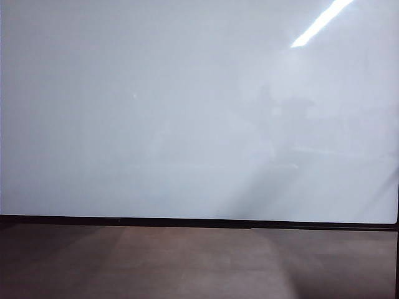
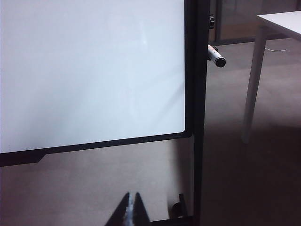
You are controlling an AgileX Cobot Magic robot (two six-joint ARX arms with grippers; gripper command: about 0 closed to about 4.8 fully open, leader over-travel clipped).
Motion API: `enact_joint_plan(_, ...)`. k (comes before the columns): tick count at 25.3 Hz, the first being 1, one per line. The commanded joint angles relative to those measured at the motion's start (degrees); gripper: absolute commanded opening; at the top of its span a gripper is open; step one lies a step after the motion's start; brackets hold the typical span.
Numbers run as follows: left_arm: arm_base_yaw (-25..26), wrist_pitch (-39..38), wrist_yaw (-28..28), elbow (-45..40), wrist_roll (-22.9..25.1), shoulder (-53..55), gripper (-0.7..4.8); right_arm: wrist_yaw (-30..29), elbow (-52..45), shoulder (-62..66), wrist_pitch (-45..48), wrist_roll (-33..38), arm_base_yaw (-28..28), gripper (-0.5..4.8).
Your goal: Reach to the right to find the marker pen, pick it up, and write the number 17 on the whiteboard.
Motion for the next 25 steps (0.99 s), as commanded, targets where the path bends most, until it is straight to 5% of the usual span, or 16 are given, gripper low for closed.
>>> enact_joint_plan(1,0.1,0.7,0.0,0.0,-0.2,0.1,-0.05,0.0,-0.1,0.0,1.1,0.1,0.0,-0.05)
enact_joint_plan(16,-1.7,0.7,-0.3,0.0,-0.2,0.1,-0.05,0.2,-0.1,0.0,1.4,0.3,0.0,-0.05)
enact_joint_plan(25,-22.7,0.7,-2.6,0.0,-0.2,0.1,-0.05,6.6,-0.1,0.0,3.9,0.9,0.0,-0.05)
